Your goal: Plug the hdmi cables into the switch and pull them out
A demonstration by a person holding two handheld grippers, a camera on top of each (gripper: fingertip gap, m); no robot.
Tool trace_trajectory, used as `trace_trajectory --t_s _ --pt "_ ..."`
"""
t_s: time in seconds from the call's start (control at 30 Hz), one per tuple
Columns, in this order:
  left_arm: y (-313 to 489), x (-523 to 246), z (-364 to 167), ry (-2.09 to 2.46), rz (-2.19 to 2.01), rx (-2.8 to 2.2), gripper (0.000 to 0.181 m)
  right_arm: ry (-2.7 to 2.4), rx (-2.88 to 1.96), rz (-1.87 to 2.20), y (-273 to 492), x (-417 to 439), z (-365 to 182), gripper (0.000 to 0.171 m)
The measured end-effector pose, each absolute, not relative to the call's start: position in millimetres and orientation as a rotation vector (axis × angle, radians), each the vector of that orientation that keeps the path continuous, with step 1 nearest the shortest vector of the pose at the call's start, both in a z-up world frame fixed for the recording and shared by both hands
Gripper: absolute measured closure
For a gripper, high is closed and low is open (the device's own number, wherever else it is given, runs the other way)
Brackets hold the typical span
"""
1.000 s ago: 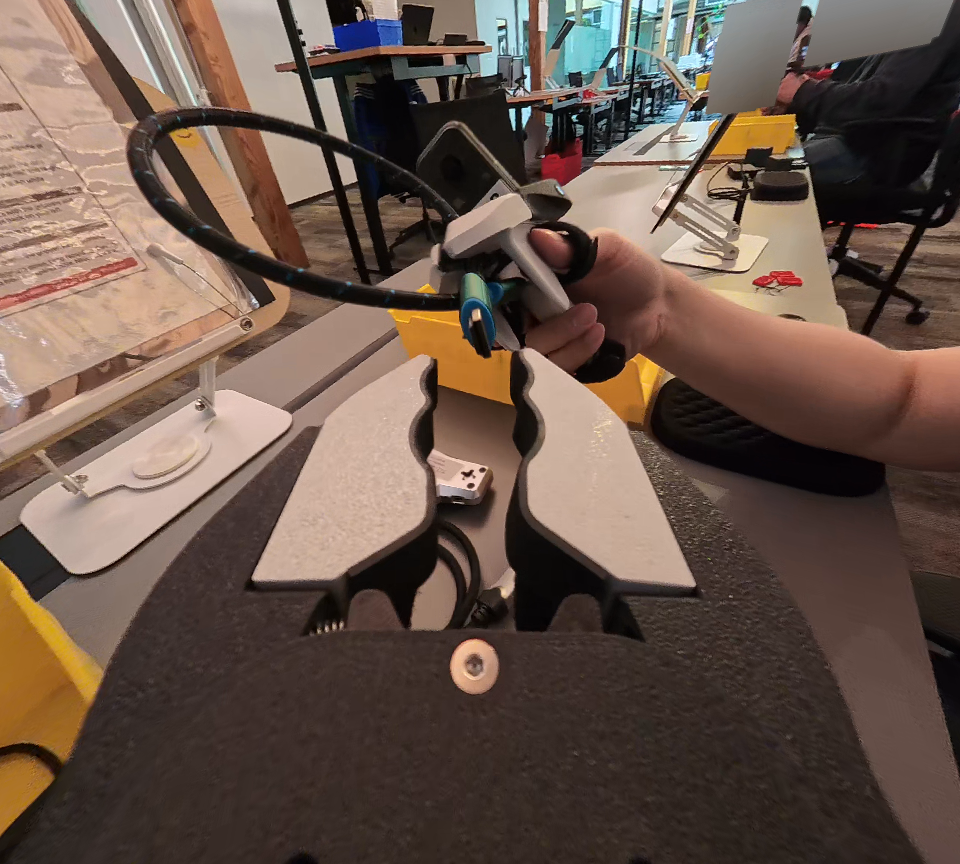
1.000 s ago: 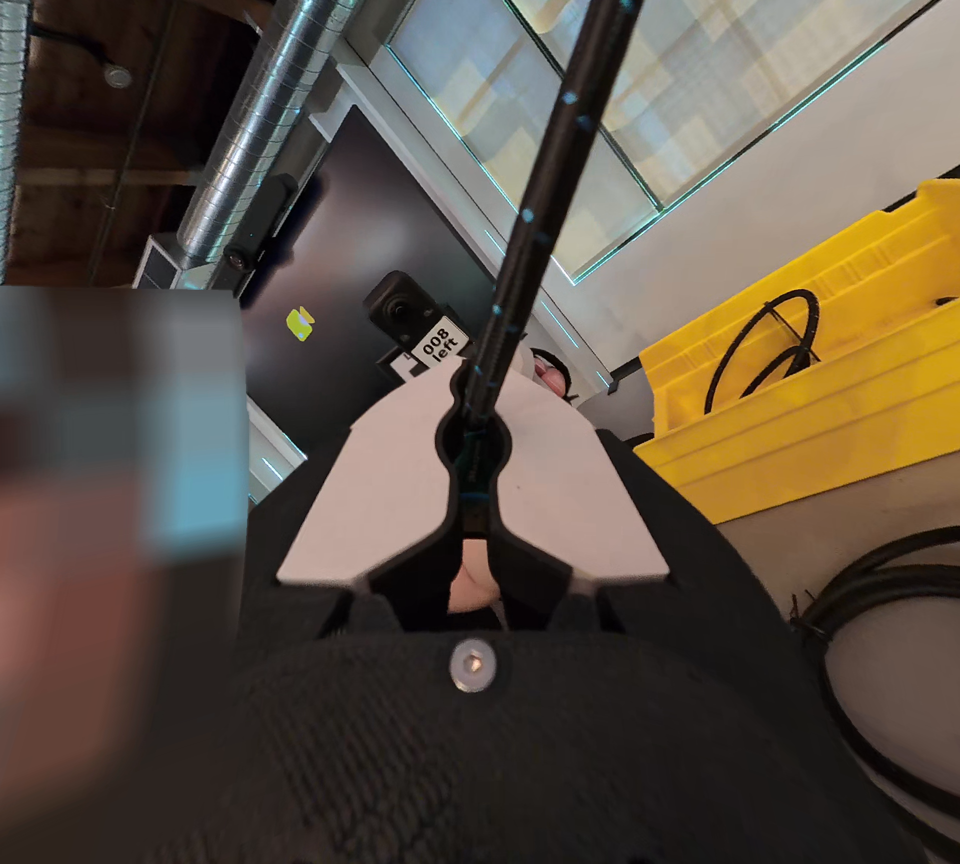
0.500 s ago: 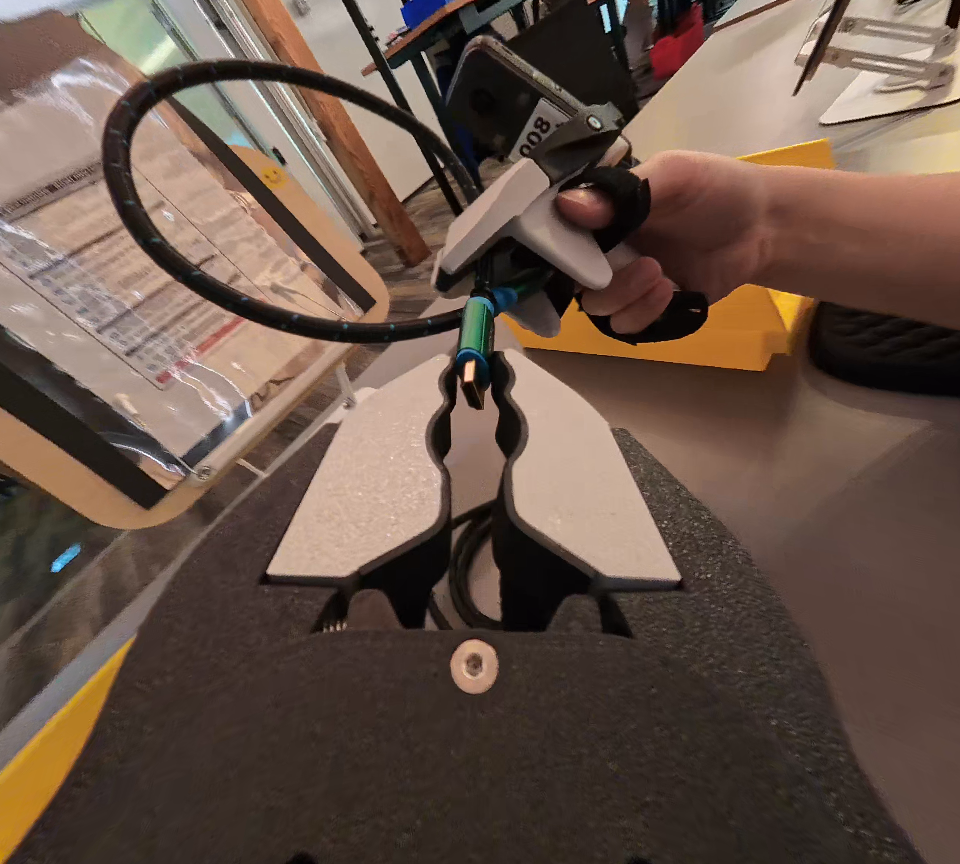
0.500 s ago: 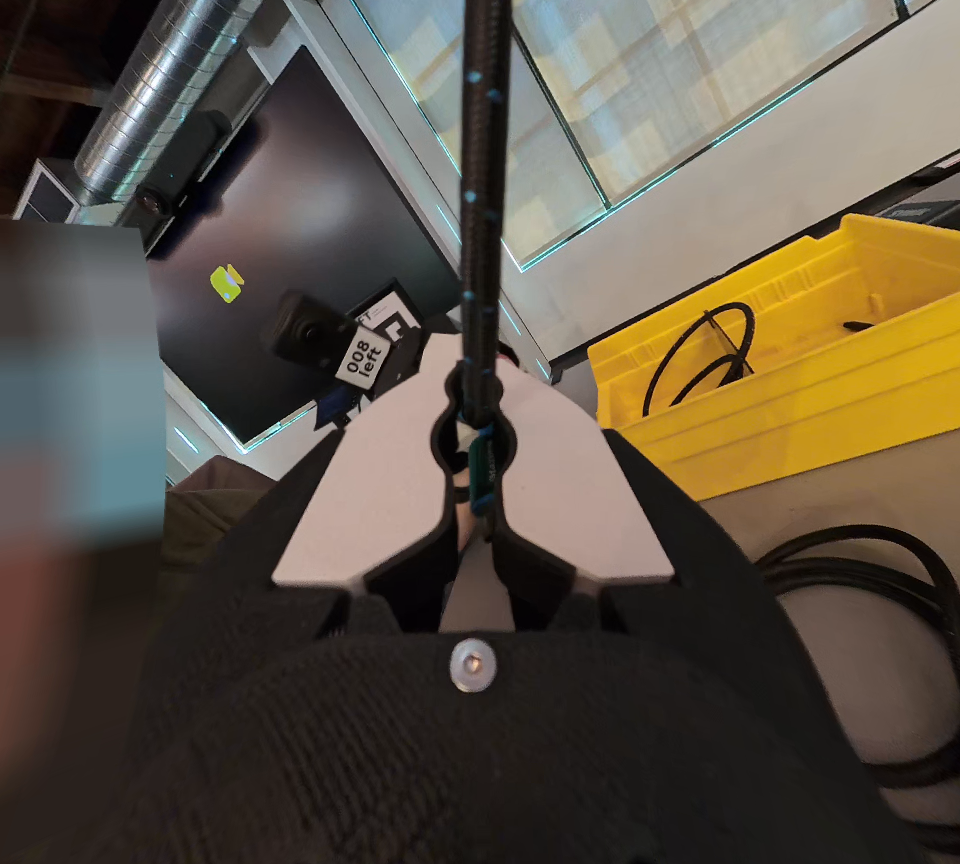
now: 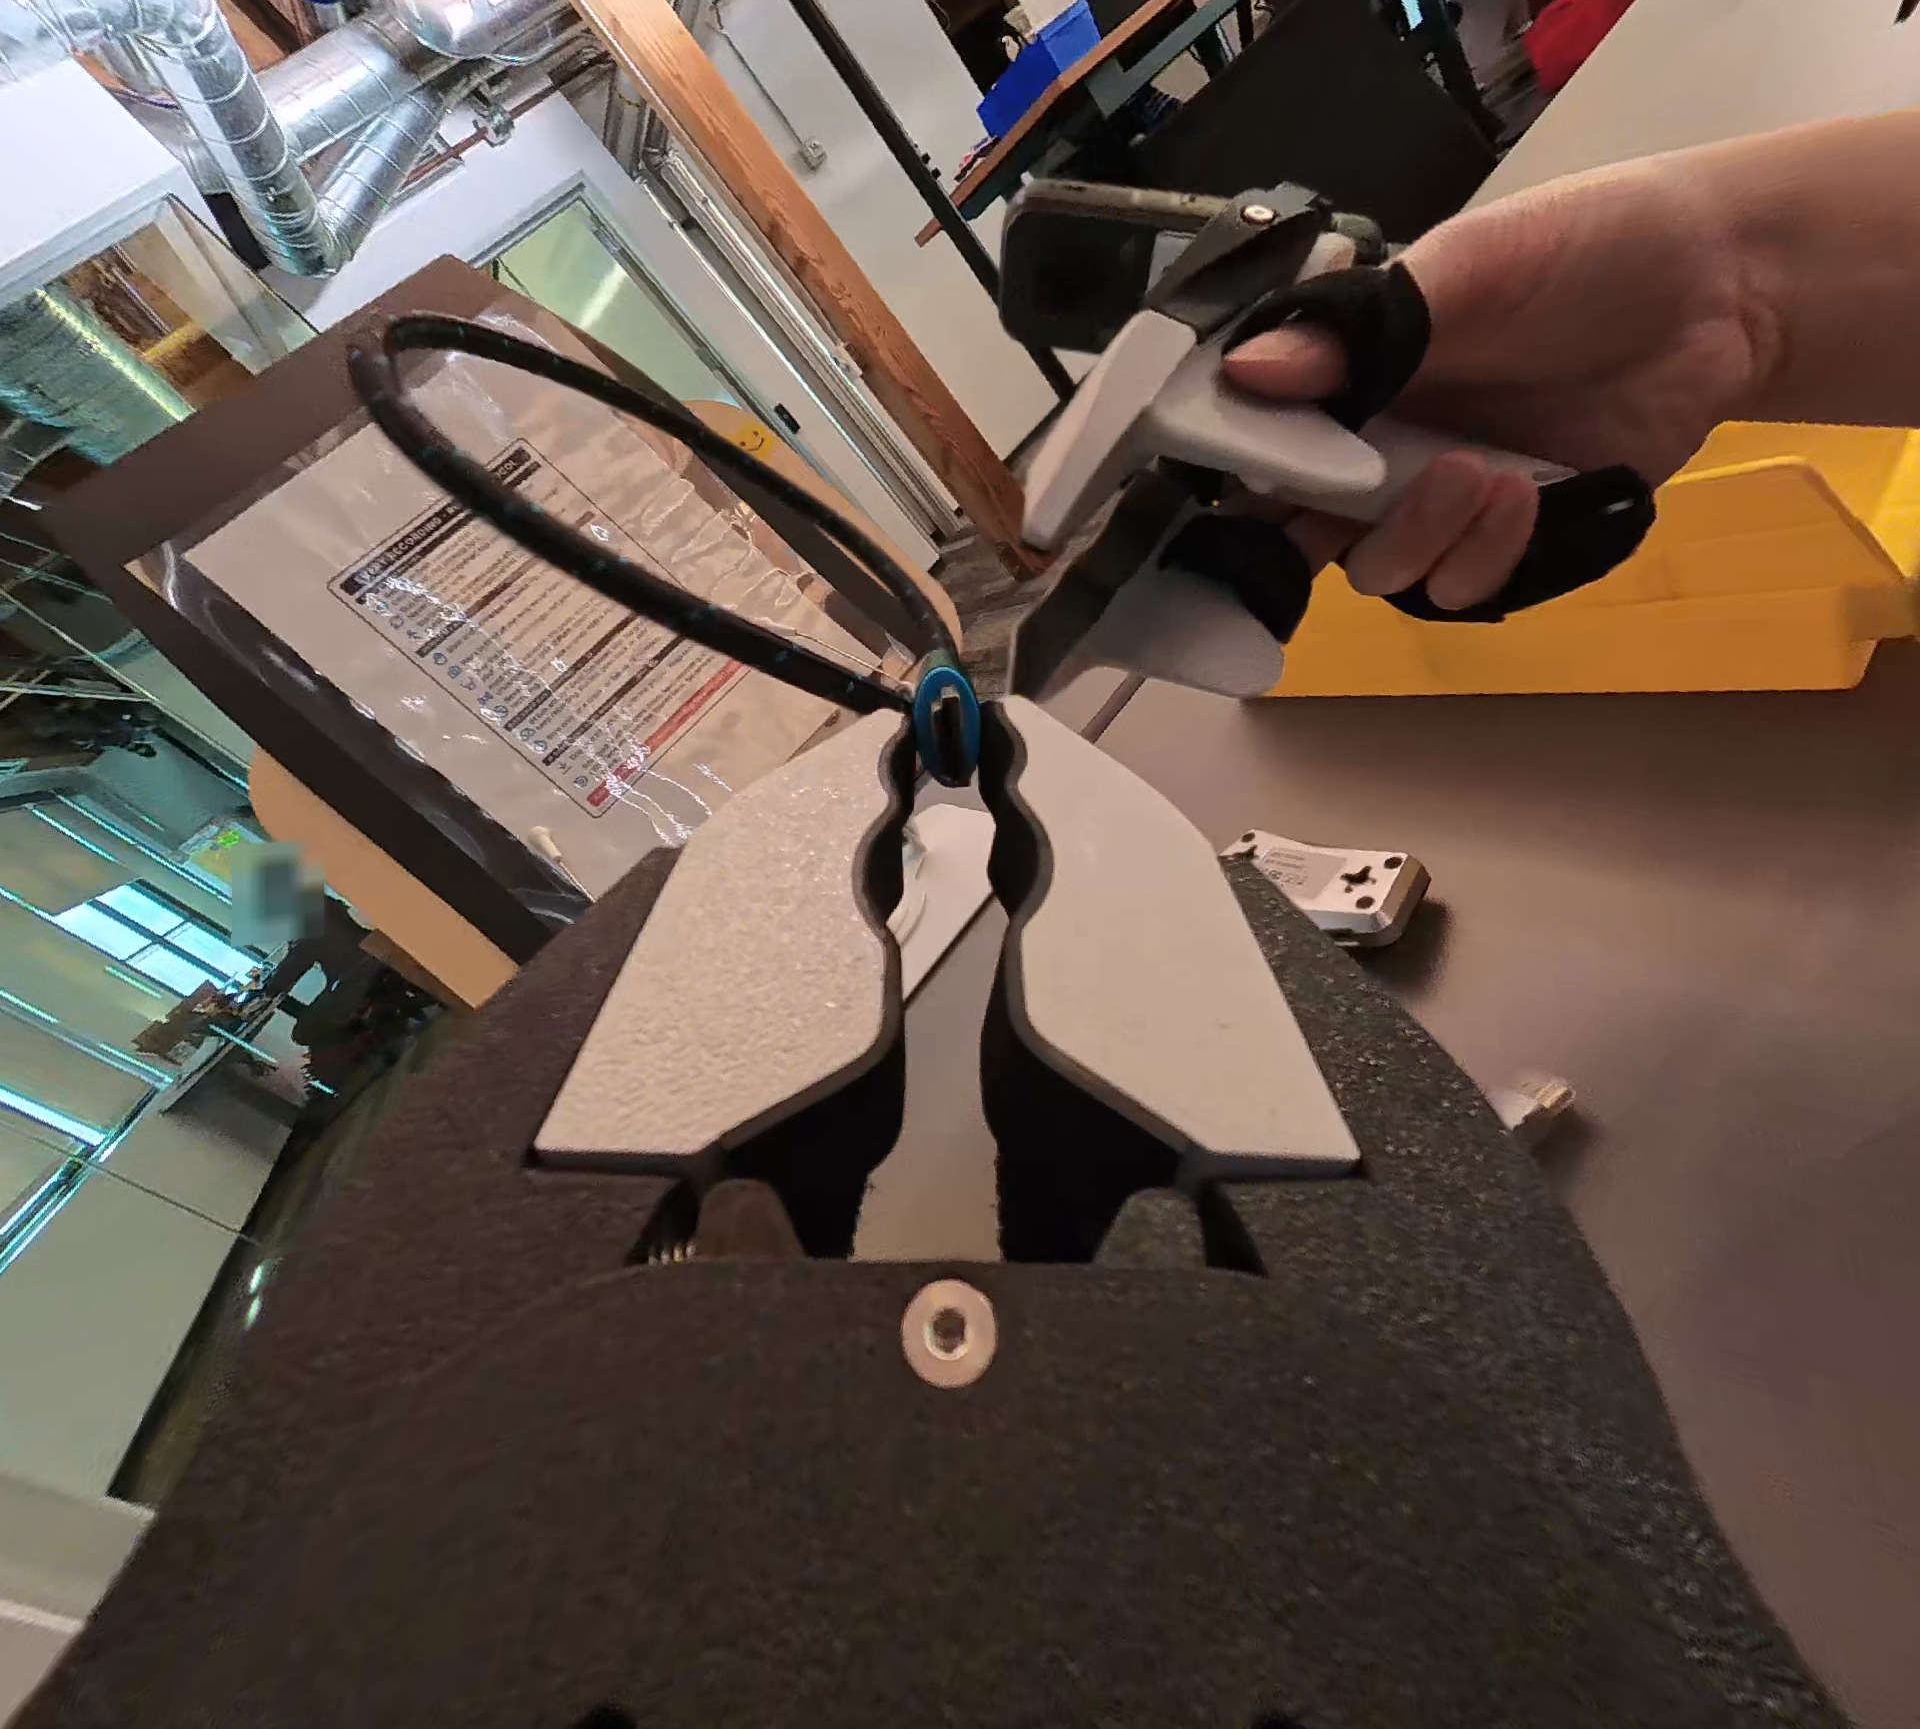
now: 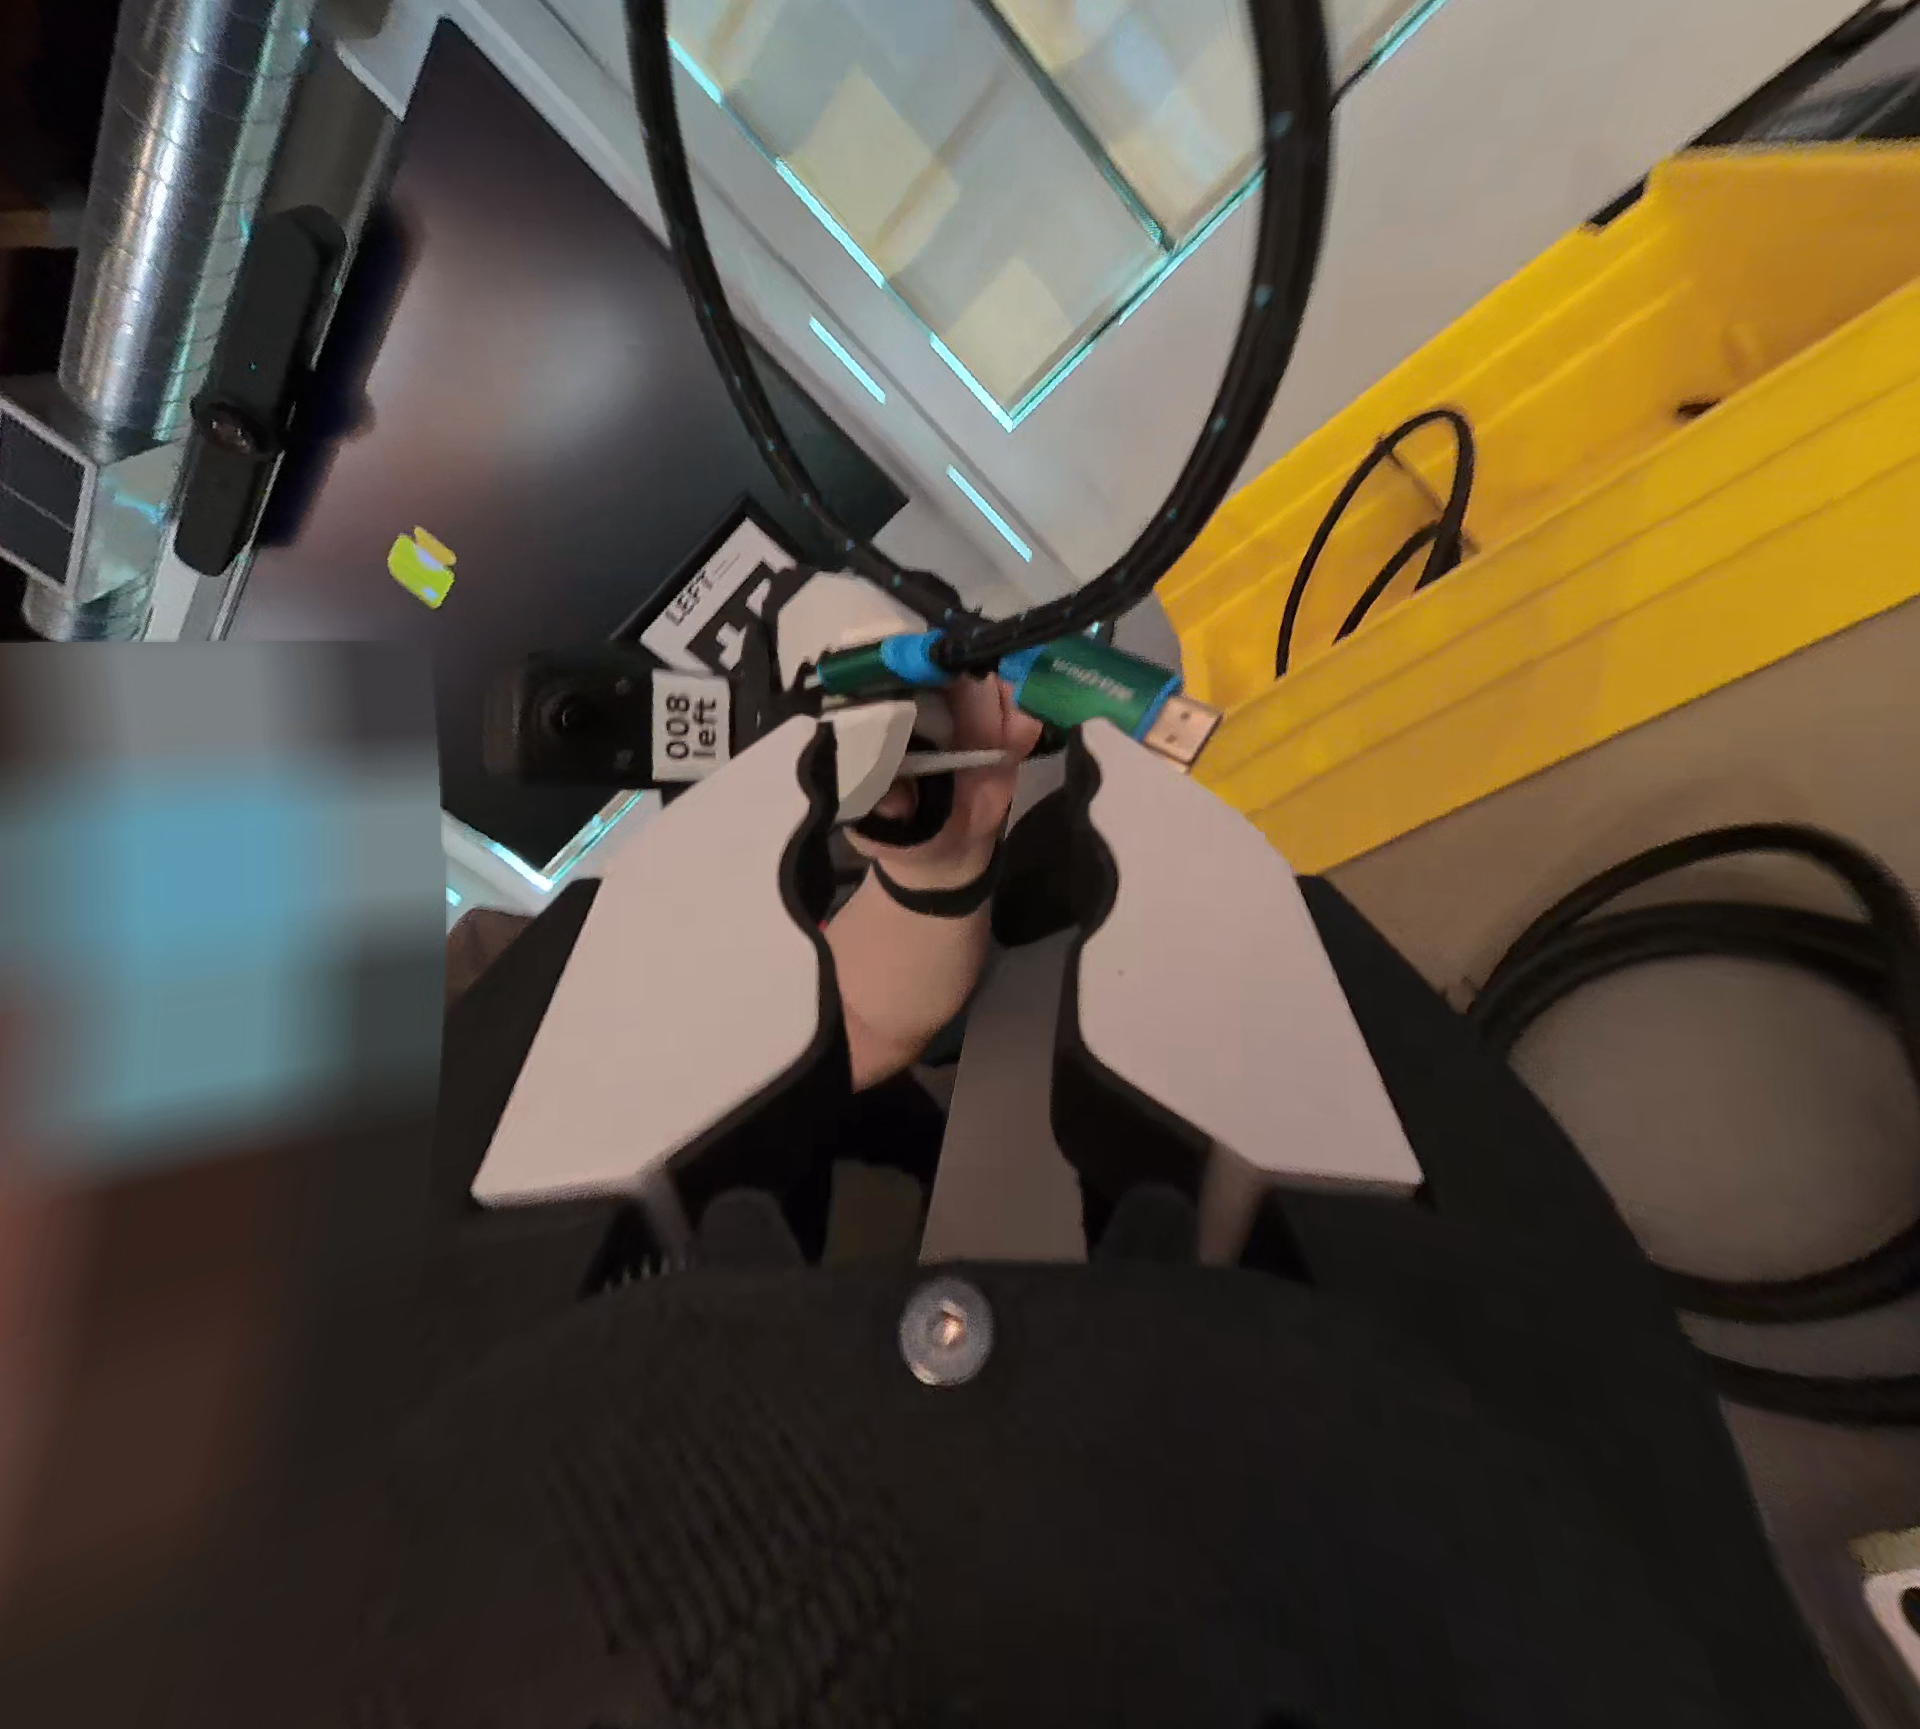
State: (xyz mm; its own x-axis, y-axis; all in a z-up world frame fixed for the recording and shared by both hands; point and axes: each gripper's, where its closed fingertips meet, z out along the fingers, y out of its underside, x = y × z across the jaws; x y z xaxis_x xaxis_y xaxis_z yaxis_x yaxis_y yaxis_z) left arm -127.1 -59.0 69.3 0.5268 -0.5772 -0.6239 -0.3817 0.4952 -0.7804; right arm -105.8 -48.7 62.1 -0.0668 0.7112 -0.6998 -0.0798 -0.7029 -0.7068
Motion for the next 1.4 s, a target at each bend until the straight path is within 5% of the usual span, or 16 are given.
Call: trace_trajectory --t_s 0.97,1.2,1.3,1.4 --pt "-62.1 -103.7 82.3 0.874 -0.726 -1.372 0.170 -0.918 -1.682 1.335 -41.9 -57.4 71.1 0.125" --pt "-65.9 -109.2 99.5 0.878 -0.546 -1.273 0.170 -0.790 -1.604 1.697 -55.2 -56.5 93.1 0.130" --pt "-74.1 -109.3 108.5 0.946 -0.417 -1.153 0.170 -0.852 -1.558 2.054 -82.0 -67.3 97.2 0.157" --pt "-80.5 -109.8 115.6 0.996 -0.351 -1.073 0.170 -0.952 -1.605 2.145 -98.8 -87.4 83.3 0.138"
